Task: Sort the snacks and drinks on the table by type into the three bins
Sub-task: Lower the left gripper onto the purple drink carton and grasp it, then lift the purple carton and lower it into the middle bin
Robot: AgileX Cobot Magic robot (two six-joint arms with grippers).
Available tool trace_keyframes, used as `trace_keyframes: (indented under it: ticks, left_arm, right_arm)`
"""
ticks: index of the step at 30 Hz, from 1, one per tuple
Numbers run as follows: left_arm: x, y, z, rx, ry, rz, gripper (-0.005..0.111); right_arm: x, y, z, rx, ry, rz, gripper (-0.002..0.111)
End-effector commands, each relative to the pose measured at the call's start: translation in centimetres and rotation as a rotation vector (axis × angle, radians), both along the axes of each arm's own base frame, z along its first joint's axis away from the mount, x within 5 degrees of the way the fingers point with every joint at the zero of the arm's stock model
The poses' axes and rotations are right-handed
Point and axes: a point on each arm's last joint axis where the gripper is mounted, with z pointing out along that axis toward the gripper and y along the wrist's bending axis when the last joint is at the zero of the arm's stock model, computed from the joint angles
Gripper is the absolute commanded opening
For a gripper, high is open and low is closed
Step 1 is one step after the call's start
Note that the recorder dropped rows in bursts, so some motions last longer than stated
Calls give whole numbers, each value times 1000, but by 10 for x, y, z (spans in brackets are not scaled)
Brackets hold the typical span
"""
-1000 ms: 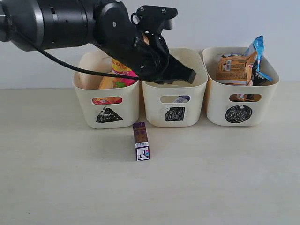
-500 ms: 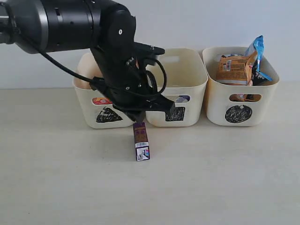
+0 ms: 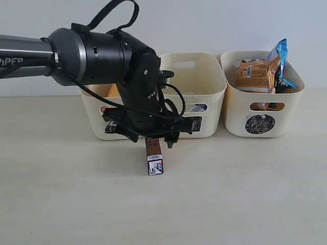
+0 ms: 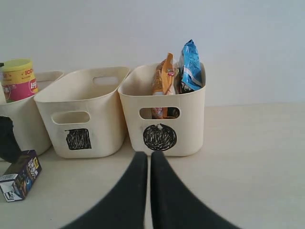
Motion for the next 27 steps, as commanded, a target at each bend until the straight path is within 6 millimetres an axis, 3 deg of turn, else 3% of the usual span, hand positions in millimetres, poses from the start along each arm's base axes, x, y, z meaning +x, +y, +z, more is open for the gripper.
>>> trace_keyframes:
  ticks: [1, 6, 10, 16, 18, 23, 24, 27]
  left_arm:
    - [8, 3, -13, -14, -33, 66, 70]
    - [17, 8, -31, -19, -14, 112, 70]
    - [26, 5, -58, -40, -15, 112, 70]
    - [30, 2, -72, -58, -21, 107, 68]
    - [30, 3, -72, -55, -23, 106, 61]
    - [29, 4, -70, -42, -17, 107, 11]
    - [29, 4, -67, -42, -23, 98, 6]
    - [28, 6, -43, -59, -54, 88, 4]
  right_arm:
    - [0, 0, 0, -4, -6, -3, 0]
    - [0, 0, 0, -4, -6, -3, 0]
    - [0, 0, 0, -2, -6, -3, 0]
    - [0, 0, 0, -2, -6, -3, 0]
    - [0, 0, 0, -2, -6, -3, 0]
    - [0, 0, 0, -2, -6, -3, 0]
    - [0, 0, 0, -2, -6, -3, 0]
    - [0, 0, 0, -1, -6, -3, 0]
